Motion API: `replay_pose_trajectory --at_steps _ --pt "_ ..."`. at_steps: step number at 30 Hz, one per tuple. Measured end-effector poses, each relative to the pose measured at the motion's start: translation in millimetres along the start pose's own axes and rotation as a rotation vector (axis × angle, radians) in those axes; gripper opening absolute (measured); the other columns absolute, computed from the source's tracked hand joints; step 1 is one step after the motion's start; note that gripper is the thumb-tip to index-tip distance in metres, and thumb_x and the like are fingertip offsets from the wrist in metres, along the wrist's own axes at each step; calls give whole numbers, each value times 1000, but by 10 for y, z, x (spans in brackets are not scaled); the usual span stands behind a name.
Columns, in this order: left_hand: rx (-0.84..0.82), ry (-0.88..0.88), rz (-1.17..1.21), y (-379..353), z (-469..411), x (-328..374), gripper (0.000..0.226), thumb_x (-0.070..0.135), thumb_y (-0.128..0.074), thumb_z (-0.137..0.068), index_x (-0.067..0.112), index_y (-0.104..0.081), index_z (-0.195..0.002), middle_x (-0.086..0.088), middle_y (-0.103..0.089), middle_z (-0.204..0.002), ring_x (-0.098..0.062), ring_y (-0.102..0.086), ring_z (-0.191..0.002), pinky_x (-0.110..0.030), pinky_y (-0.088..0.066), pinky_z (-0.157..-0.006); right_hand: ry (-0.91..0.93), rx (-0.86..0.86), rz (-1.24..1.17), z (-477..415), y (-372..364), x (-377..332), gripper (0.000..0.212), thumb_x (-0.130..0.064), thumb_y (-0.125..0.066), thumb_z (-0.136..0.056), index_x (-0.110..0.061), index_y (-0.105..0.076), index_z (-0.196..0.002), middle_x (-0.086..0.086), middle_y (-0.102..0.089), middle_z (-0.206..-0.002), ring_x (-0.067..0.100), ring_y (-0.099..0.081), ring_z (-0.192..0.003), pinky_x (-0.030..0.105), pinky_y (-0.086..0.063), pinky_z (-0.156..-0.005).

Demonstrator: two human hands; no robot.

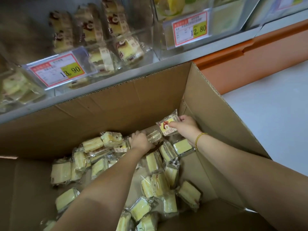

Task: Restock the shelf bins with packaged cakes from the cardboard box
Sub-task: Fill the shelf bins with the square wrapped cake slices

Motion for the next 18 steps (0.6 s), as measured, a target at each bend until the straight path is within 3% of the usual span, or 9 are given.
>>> replay_pose_trajectory --at_steps 2,3,5,8,11,14,16,18 --pt "-9 48 256 107 137 -89 63 44 -77 -74 18 -52 -125 -6 -61 -116 -24 -58 -107 -34 -46 -86 -14 -16 -42 121 26 -104 38 -22 -71 -82 -16 -56 -117 1 -60 -107 17 -56 -90 28 -45 -74" --pt "-51 68 440 174 208 -142 57 40 -80 -74 15 -54 -118 -5 -67 -105 -20 -65 -89 -30 -52 -71 -19 -35 -76 177 38 -150 46 -23 -70 -84 -15 -52 -125 2 -57 -111 19 -55 -97 30 -46 -80" --pt "-123 81 729 382 404 -256 46 32 -83 -73 13 -55 -105 -6 -70 -93 -13 -65 -68 -23 -47 -53 -22 -76 -156 322 74 -264 55 -24 -71 -84 -10 -47 -132 7 -55 -120 22 -55 -106 35 -47 -95" --pt "-173 27 953 832 749 -432 51 31 -82 -71 6 -59 -108 -9 -72 -91 -16 -67 -74 -26 -51 -64 20 -157 -223 564 172 -511 50 -32 -73 -83 -4 -56 -121 7 -58 -122 16 -61 -96 34 -52 -94" --pt "-289 -68 1081 1319 1080 -562 48 24 -78 -71 4 -61 -111 -3 -72 -85 -12 -67 -70 -22 -53 -60 94 -321 -258 913 236 -833 39 -34 -67 -87 -6 -63 -114 9 -70 -108 22 -67 -99 28 -56 -85" --pt "-361 -170 1055 1828 1366 -665 52 21 -82 -61 6 -62 -106 -3 -71 -83 -11 -66 -67 -18 -51 -55 173 -503 -352 1295 250 -1171 27 -22 -61 -91 -4 -63 -111 12 -73 -104 23 -68 -103 33 -54 -91" --pt "-351 -213 992 2150 1545 -760 50 21 -83 -60 7 -63 -103 2 -70 -79 -6 -63 -63 -14 -47 -51 172 -547 -454 1502 261 -1360 27 -16 -60 -90 -2 -61 -112 15 -72 -106 23 -68 -103 35 -56 -88" --pt "-317 -232 992 2413 1720 -889 62 28 -90 -51 10 -65 -104 1 -71 -83 -6 -66 -70 -14 -49 -55 159 -556 -511 1687 257 -1538 29 -13 -60 -88 1 -60 -114 17 -72 -105 24 -69 -101 36 -57 -85"
Point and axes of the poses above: each hand's wrist, its own z-axis away from the middle knuckle, its own y-axis out of the back of the hand, x = y × z, the point moved 5 cm from there along -z, towards the middle knuckle
